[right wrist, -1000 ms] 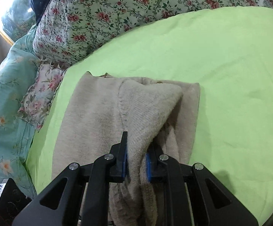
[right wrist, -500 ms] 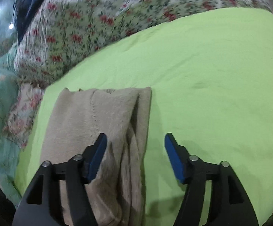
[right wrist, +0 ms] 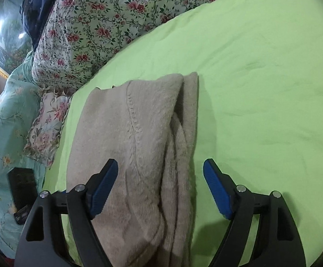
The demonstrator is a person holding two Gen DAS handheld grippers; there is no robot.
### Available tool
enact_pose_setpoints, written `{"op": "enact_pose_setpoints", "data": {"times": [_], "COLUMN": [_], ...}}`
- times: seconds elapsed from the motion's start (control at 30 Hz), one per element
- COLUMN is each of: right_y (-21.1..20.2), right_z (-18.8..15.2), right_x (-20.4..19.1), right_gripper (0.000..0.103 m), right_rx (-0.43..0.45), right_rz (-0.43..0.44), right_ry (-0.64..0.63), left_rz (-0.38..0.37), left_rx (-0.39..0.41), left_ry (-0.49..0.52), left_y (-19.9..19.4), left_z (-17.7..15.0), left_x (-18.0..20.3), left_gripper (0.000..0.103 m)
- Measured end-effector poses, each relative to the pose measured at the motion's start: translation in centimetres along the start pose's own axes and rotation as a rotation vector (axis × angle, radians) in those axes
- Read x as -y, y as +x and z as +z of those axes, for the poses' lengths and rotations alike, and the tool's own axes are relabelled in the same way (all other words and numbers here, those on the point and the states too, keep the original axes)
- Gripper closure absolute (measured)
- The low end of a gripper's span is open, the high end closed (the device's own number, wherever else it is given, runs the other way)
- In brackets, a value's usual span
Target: Fold small clothes
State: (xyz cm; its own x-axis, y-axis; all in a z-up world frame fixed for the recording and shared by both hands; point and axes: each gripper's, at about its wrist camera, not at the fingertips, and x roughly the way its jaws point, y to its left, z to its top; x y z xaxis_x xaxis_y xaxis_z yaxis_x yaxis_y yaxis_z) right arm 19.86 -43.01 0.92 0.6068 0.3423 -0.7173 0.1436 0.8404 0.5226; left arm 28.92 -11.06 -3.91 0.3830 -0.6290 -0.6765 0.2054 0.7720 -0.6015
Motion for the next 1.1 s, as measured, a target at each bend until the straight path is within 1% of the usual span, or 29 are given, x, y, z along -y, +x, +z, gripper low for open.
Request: {"op": "enact_pose_setpoints", "data": {"times": [0.1, 0.13, 0.2, 0.27, 0.3, 0.33, 0.37, 0.4, 0.43, 0.53, 0.6, 0.63, 0.7, 0.73, 0.87, 0.97, 1.03, 1.1], "right_y": [1.3, 1.9, 2.6, 3.3, 3.6, 3.9, 4.0, 3.8, 3.6, 2.7, 2.1, 2.0, 2.3, 2.5, 4.5, 6.3, 7.8, 9.1], "right_z": [0.5, 0.6, 0.7, 0.6, 0.5, 0.3, 0.2, 0.1, 0.0, -0.3, -0.5, -0.6, -0.9, -1.1, -2.2, -3.2, -4.0, -4.7], "right_x": [0.7, 0.8, 0.5, -0.2, -0.4, -0.6, -0.8, -1.0, -1.2, -2.4, -3.9, -4.4, -6.1, -7.0, -10.9, -13.0, -13.8, -14.0], "right_gripper": [0.024, 0.024, 0.025, 0.033, 0.045, 0.052, 0.054, 0.060, 0.065, 0.068, 0.070, 0.071, 0.071, 0.071, 0.071, 0.071, 0.071, 0.071], "right_rx": [-0.027, -0.037, -0.041, -0.065, -0.078, -0.087, -0.083, -0.074, -0.065, -0.028, -0.007, -0.005, -0.011, -0.015, -0.034, -0.050, -0.076, -0.105], "right_rz": [0.034, 0.038, 0.037, 0.038, 0.043, 0.043, 0.034, 0.024, 0.023, 0.028, 0.048, 0.063, 0.122, 0.141, 0.219, 0.257, 0.261, 0.237], "right_ry": [0.026, 0.035, 0.016, -0.021, -0.026, -0.027, -0.035, -0.043, -0.042, -0.044, -0.059, -0.062, -0.071, -0.083, -0.129, -0.142, -0.137, -0.133], "left_rz": [-0.065, -0.078, -0.088, -0.077, -0.072, -0.085, -0.099, -0.094, -0.092, -0.081, -0.058, -0.049, -0.012, -0.007, 0.040, 0.084, 0.120, 0.141], "left_rx": [-0.052, -0.065, -0.075, -0.066, -0.060, -0.063, -0.071, -0.065, -0.056, -0.019, 0.005, 0.014, 0.056, 0.068, 0.124, 0.145, 0.127, 0.106], "left_ry": [-0.038, -0.049, -0.056, -0.031, -0.013, -0.004, -0.003, 0.003, 0.017, 0.054, 0.074, 0.080, 0.092, 0.090, 0.084, 0.095, 0.082, 0.067], "left_y": [2.6, 3.1, 3.6, 4.1, 4.2, 4.2, 4.4, 4.3, 3.9, 1.4, -0.7, -1.7, -4.8, -5.9, -11.4, -13.4, -13.7, -13.4], "left_z": [1.5, 1.5, 1.2, 1.4, 1.5, 1.4, 1.4, 1.4, 1.2, 0.5, 0.1, -0.2, -0.6, -0.8, -1.6, -2.4, -3.2, -3.9], "left_x": [-0.9, -1.0, -1.4, -1.2, -0.9, -0.8, -0.7, -0.5, -0.4, 0.0, 0.2, 0.0, -0.6, -1.0, -3.3, -4.7, -6.1, -7.5], "left_gripper": [0.011, 0.008, 0.008, 0.011, 0.020, 0.040, 0.041, 0.043, 0.049, 0.056, 0.058, 0.058, 0.058, 0.058, 0.058, 0.058, 0.058, 0.058]}}
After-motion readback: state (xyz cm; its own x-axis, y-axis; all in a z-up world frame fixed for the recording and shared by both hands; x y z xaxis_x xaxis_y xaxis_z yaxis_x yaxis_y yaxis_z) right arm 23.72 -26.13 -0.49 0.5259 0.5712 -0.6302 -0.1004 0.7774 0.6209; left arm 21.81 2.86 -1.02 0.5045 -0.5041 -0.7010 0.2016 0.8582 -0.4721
